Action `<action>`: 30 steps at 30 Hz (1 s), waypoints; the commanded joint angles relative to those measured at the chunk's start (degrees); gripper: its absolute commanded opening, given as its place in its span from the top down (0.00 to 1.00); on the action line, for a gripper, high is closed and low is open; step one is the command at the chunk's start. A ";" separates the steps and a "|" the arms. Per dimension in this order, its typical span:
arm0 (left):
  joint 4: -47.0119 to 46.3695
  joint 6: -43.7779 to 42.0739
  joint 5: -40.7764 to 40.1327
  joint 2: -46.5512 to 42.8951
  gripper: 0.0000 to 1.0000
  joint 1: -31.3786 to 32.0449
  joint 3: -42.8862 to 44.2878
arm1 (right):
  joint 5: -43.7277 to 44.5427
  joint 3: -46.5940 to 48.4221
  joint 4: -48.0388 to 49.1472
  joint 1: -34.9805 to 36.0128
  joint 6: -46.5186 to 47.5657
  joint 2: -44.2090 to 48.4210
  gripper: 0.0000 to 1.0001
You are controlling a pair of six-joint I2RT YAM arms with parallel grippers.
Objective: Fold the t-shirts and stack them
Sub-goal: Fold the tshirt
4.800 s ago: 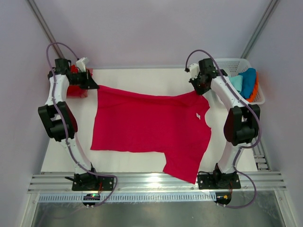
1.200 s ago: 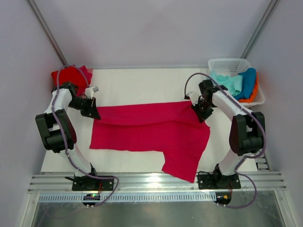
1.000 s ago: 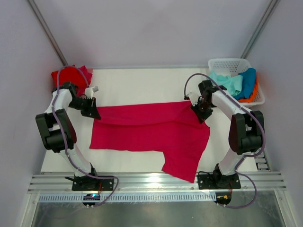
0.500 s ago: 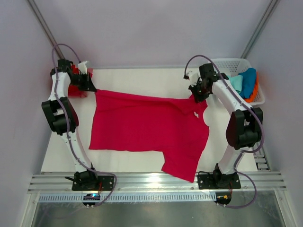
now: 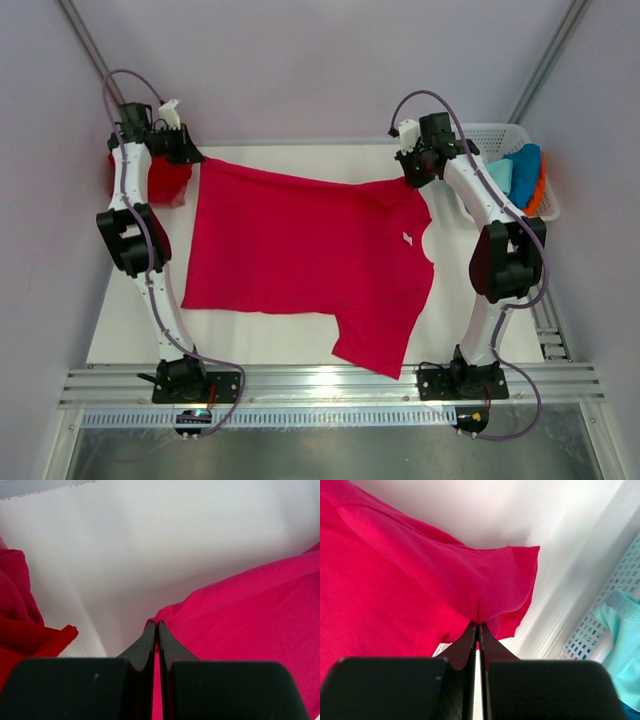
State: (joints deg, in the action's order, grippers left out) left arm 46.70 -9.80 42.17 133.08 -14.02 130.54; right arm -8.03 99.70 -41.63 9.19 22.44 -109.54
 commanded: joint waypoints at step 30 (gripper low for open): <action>24.58 -27.28 7.05 -15.92 1.00 -6.98 -29.99 | -8.40 -20.51 -16.47 0.13 6.83 8.73 0.97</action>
State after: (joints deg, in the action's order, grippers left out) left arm 67.68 -33.26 47.72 120.88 -20.38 101.80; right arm -15.90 79.18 -56.69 9.21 28.36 -100.29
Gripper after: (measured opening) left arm 0.006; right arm 0.036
